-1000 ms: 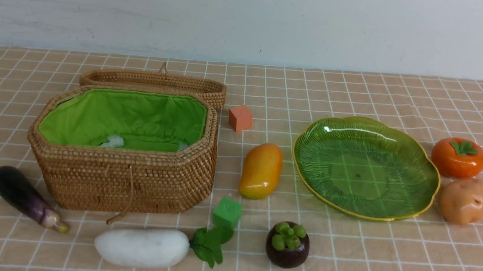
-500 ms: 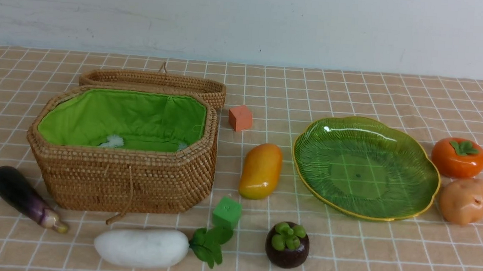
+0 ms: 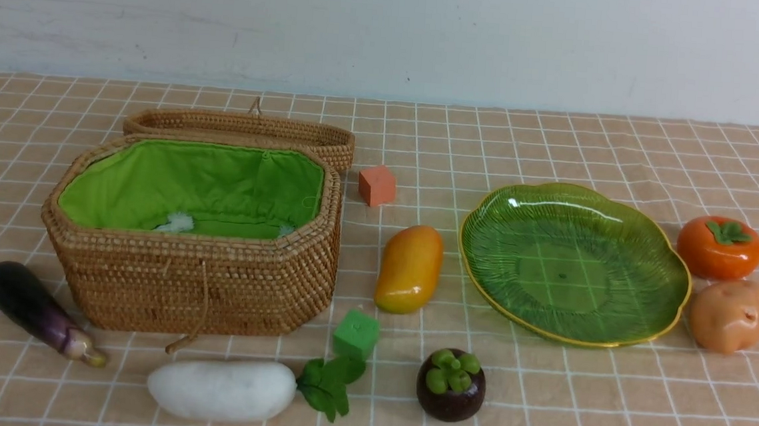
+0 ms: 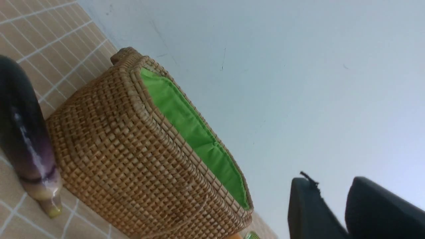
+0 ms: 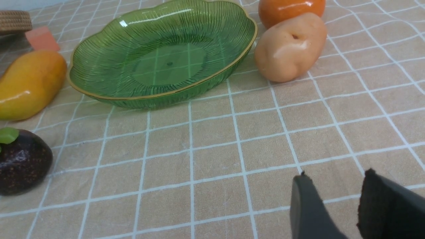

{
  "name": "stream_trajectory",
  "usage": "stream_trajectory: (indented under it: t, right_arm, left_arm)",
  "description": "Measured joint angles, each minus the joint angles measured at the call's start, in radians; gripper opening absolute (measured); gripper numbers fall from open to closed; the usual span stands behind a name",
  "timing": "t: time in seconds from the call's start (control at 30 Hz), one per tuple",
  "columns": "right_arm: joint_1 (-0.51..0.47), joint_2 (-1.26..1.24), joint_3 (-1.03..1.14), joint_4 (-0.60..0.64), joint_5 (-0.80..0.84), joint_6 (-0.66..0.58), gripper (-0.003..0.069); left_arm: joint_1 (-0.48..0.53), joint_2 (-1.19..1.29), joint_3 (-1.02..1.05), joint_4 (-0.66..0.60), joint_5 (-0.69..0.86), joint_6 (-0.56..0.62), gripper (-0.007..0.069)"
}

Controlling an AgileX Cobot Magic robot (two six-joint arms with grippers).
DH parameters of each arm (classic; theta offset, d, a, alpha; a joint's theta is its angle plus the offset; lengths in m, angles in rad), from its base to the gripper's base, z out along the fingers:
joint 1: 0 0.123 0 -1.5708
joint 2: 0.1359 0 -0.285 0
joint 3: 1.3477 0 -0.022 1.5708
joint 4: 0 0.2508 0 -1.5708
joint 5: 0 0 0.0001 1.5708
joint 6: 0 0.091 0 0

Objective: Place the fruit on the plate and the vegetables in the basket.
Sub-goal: Use the left arm to grab an eggplant and put it into the left basket

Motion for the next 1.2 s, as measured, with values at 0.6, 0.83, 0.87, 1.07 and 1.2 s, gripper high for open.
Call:
stream_trajectory:
  t: [0.6,0.83,0.87,1.07,1.2]
  right_arm:
    - [0.0,0.0,0.012,0.286,-0.206,0.36,0.0242]
    - [0.111,0.039,-0.223,0.374,-0.003,0.24,0.0225]
    - [0.16,0.083,-0.321,0.374,0.08,0.165,0.0219]
    - [0.317,0.341,-0.756,0.368,0.429,-0.115,0.0209]
    - [0.353,0.443,-0.934,0.364,0.593,-0.219,0.0209]
  left_arm:
    - [0.0,0.58,-0.429,0.014,0.765,0.457,-0.0013]
    - [0.0,0.74,-0.469,0.015,0.72,0.469,-0.0013]
    - [0.0,0.784,-0.496,0.023,0.72,0.469,-0.0013]
    - [0.08,0.989,-0.67,0.074,0.71,0.469,-0.0013]
    - [0.233,1.088,-0.753,0.052,0.695,0.471,-0.0013]
